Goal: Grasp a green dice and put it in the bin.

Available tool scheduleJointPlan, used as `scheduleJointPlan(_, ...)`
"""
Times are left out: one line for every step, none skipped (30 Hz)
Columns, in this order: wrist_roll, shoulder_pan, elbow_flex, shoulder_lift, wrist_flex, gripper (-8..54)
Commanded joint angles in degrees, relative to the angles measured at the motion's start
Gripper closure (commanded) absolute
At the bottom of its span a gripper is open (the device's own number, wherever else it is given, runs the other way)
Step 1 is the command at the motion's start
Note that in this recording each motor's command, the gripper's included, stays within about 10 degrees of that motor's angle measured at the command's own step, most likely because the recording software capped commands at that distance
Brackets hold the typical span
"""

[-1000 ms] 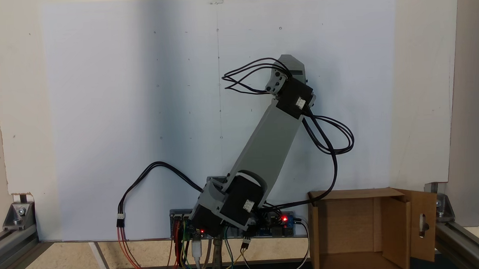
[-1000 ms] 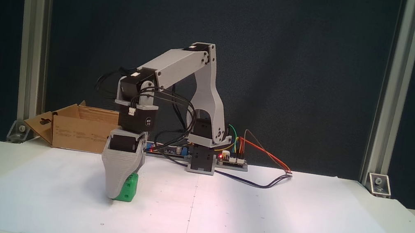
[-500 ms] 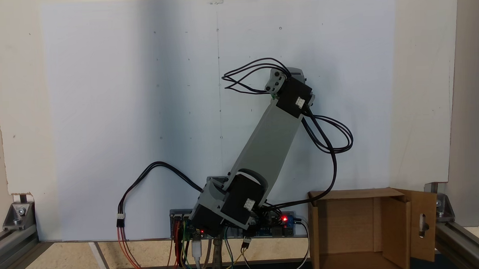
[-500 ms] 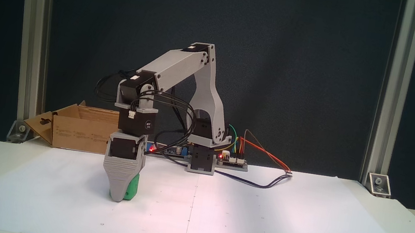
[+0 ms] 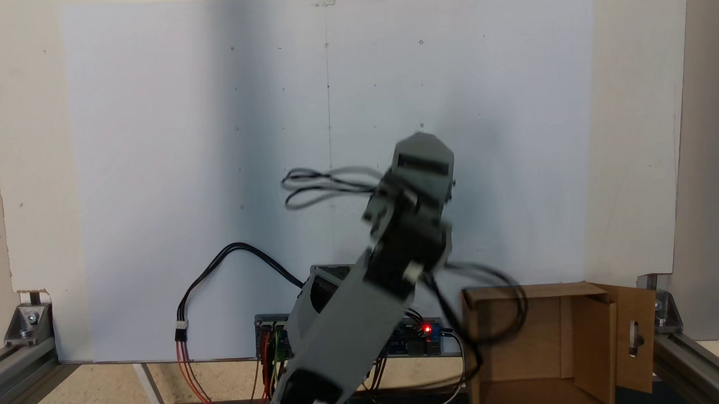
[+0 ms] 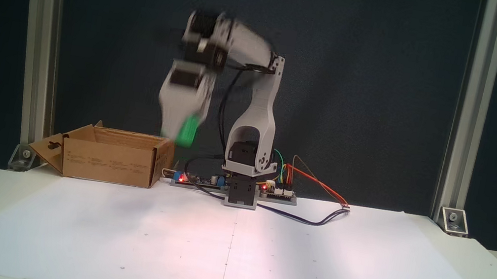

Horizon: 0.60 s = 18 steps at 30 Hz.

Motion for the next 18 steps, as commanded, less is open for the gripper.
scheduleJointPlan(8.70,1.23,-5.01,2.81,7.56,34.0)
scheduleJointPlan(10.72,2.37,-5.89,3.08,9.76,34.0)
scheduleJointPlan(12.83,4.22,-7.21,3.16,11.95,34.0)
scheduleJointPlan(14.50,6.50,-8.61,3.16,13.62,34.0)
scheduleJointPlan(16.61,10.72,-10.28,3.16,14.77,34.0)
scheduleJointPlan(17.93,13.80,-11.25,3.16,14.77,34.0)
scheduleJointPlan(18.54,17.23,-12.39,3.08,14.77,34.0)
scheduleJointPlan(18.63,20.57,-13.45,2.90,14.77,34.0)
scheduleJointPlan(18.72,24.35,-14.33,2.72,14.68,34.0)
scheduleJointPlan(18.63,27.86,-15.12,1.49,14.33,34.0)
scheduleJointPlan(18.63,31.46,-16.17,-0.09,13.97,34.0)
scheduleJointPlan(18.54,34.80,-17.14,-1.76,13.80,34.0)
scheduleJointPlan(18.37,38.06,-18.11,-3.16,13.54,34.0)
scheduleJointPlan(18.28,41.57,-19.07,-4.92,12.83,34.0)
scheduleJointPlan(18.28,44.74,-19.78,-6.42,12.04,34.0)
scheduleJointPlan(17.75,47.90,-20.04,-7.73,11.25,34.0)
scheduleJointPlan(16.88,51.06,-20.13,-9.40,9.76,34.0)
scheduleJointPlan(16.00,53.88,-20.04,-10.99,8.35,34.0)
